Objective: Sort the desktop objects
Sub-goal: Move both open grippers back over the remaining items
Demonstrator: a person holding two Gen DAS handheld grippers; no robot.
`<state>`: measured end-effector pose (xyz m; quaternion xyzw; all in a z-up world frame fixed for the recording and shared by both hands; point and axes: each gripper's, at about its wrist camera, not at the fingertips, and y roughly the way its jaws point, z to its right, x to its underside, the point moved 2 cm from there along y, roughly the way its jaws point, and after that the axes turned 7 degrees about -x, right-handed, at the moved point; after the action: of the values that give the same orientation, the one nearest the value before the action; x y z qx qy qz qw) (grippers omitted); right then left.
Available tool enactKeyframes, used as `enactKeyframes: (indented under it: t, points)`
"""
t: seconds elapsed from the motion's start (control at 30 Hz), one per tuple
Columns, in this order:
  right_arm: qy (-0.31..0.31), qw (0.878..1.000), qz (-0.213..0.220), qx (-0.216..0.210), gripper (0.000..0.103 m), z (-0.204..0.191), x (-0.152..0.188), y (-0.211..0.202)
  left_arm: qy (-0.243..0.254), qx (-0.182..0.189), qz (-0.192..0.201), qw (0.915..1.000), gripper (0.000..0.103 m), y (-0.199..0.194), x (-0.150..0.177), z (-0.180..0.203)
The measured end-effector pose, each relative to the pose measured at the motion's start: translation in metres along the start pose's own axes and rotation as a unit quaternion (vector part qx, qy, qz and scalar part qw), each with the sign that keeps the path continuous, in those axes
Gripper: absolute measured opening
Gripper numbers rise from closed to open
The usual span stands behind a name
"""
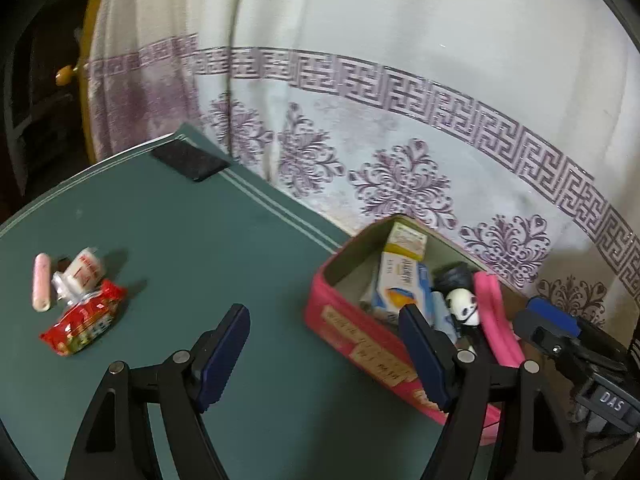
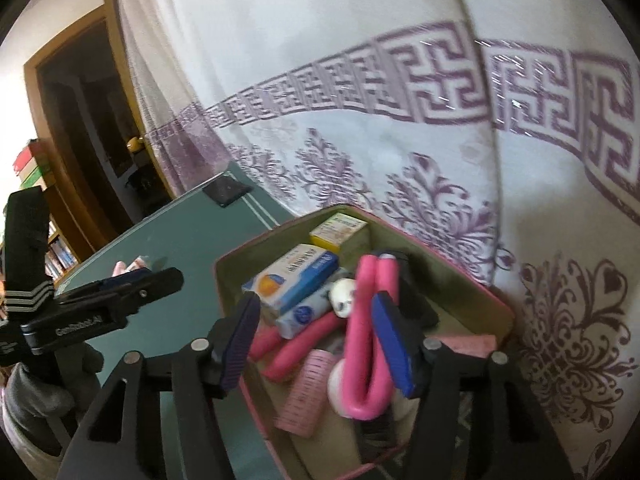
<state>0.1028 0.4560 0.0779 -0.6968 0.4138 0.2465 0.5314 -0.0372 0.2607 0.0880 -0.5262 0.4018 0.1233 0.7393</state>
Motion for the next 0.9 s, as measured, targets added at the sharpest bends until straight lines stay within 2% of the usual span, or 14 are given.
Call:
enactKeyframes:
  t: [0.2,0.37,0.57,0.73,0.9]
  points:
    - [-0.022,0.999,-0.012,-0.03,0.069,-0.032,0.003,0.013,-0.031,-0.029,0.005,0.9991,0.078,-0.011,0.008,-0.041]
    - [-0.044,0.997,-0.03,-0.06,0.075,-0.064,0.009,0.029,-0.079,-0.065,0.008,0.9947,0.078,-0.025,0.014,-0.092]
    - [-0.076,0.991,-0.055,-0.092,0.077,-0.102,0.018,0.049,-0.129,-0.121,0.011,0.9841,0.078,-0.043,0.029,-0.157]
    - [-0.101,0.982,-0.097,-0.126,0.079,-0.137,0.027,0.084,-0.162,-0.169,0.016,0.9722,0.078,-0.057,0.044,-0.201]
    - [-0.129,0.971,-0.13,-0.155,0.079,-0.176,0.034,0.12,-0.196,-0.193,0.021,0.9613,0.078,-0.066,0.055,-0.236]
